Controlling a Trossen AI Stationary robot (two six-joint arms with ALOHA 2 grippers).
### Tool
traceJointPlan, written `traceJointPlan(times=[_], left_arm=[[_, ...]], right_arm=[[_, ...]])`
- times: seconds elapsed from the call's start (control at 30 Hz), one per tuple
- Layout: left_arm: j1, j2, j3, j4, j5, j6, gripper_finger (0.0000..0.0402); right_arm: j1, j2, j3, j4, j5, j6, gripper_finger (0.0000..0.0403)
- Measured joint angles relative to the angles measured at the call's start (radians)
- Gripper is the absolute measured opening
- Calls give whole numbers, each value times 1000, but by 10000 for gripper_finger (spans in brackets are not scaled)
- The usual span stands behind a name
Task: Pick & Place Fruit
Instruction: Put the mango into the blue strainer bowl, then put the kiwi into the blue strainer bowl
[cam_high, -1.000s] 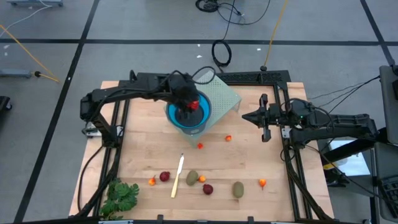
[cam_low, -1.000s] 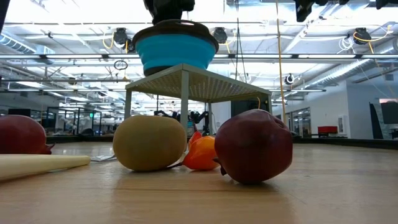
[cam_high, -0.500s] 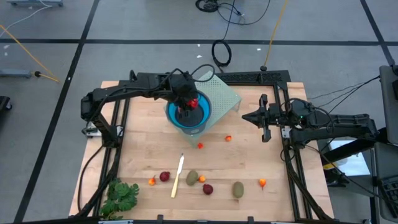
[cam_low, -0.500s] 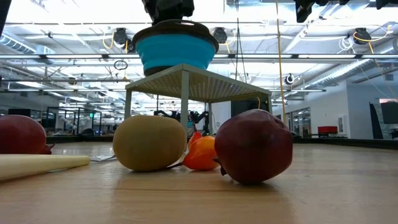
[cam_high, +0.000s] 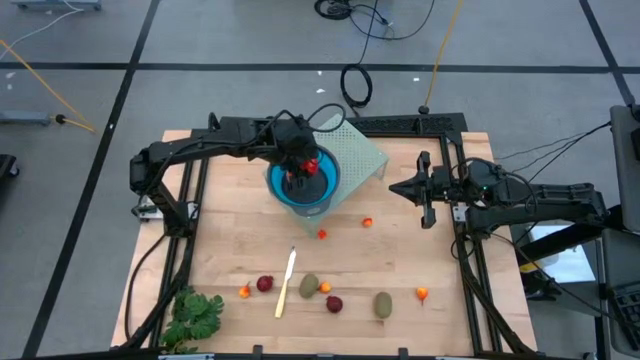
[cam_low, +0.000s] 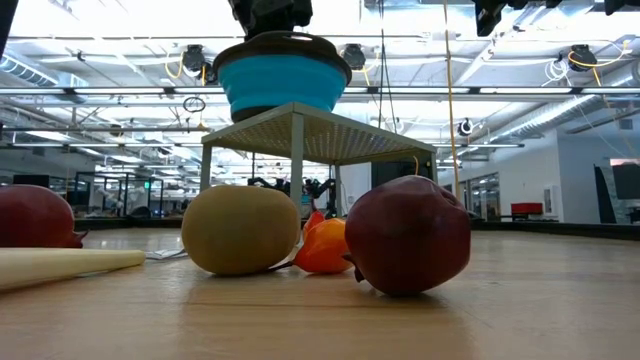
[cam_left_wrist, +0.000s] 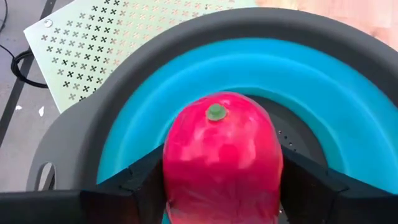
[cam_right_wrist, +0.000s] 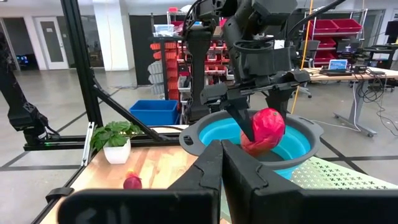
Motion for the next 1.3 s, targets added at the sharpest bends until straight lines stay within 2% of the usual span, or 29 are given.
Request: traceJointPlan(times=[0.33,0.67,0.8,1.0,1.13,1.3], left_arm=[[0,0,0,2,0,-43,304],[0,-9,1,4,-79,-46,310],[0,-11,63,-3,-117,-88,310],[-16,-12,175,-3,-118,-139,310],[-45,-12,234,-3,-118,-160,297],[-81,-15,266,-6,-117,-171,246]], right_arm=[[0,0,0,0,0,0,0],[0,0,0,0,-1,0,0],[0,0,0,1,0,0,0],[0,0,0,1,0,0,0],[0,0,0,1,0,-24,0],[0,0,0,1,0,-86,3]])
